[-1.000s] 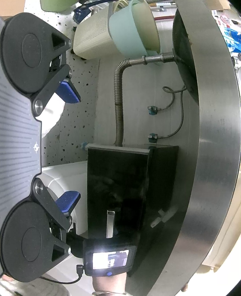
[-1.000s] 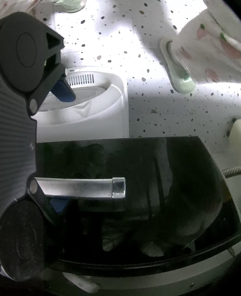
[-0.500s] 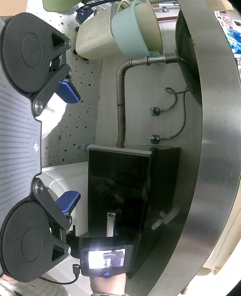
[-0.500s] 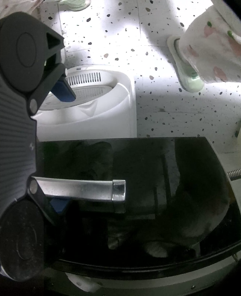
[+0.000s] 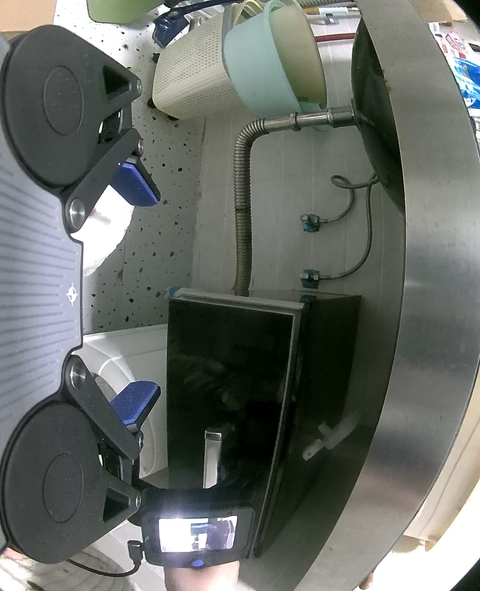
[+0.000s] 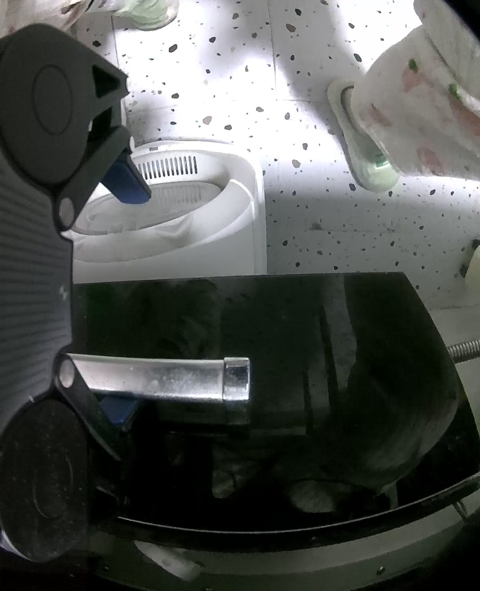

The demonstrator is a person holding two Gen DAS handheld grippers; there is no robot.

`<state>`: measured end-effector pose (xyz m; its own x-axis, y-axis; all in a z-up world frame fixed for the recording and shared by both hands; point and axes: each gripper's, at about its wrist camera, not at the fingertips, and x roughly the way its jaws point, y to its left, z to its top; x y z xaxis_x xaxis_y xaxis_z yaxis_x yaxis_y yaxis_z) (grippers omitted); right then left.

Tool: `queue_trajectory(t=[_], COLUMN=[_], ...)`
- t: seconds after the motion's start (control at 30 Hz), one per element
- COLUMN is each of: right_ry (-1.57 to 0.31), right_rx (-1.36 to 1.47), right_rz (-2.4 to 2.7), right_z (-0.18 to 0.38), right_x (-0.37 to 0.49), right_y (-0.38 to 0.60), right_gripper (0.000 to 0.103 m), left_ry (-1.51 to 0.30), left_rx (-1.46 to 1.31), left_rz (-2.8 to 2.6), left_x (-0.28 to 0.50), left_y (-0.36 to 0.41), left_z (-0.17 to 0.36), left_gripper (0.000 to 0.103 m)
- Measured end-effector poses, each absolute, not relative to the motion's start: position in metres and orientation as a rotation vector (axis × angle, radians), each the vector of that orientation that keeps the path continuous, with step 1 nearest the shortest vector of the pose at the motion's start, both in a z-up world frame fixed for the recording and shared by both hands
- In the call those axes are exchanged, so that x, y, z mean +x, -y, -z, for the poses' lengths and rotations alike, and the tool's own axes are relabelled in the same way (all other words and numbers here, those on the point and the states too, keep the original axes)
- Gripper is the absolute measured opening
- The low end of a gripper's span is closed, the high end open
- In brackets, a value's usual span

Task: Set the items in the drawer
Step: 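Close the right tool on the silver drawer handle, then pull the black drawer outward with the right tool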

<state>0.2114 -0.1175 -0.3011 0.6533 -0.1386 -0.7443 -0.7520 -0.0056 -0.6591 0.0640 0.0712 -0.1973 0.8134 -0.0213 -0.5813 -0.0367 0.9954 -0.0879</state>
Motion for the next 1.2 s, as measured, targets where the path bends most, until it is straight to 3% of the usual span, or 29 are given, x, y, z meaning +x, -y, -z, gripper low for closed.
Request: queue_trajectory(t=[0.73,1.0,1.2], right_ry=[-0.706,-0.708,-0.671], right_rx=[-1.456,-0.954,-0.442], right_rz=[-0.637,-0.575,-0.41], right_z=[0.294,0.244,0.21], right_x=[0.169,0.175,0.181], right_y=[0.13,0.145,0.177], right_gripper=[0.102,0.101,0.09], left_ry=[-0.626,-0.623,-0.619], left_rx=[-0.102,-0.124,-0.105], left_rz=[-0.001,-0.002,0.002], left_x=[0.064,0.064,0.063], left_y=[-0.072,-0.075,-0.072], left_z=[0.198,0.198,0.198], left_gripper=[0.102,0.102,0.102])
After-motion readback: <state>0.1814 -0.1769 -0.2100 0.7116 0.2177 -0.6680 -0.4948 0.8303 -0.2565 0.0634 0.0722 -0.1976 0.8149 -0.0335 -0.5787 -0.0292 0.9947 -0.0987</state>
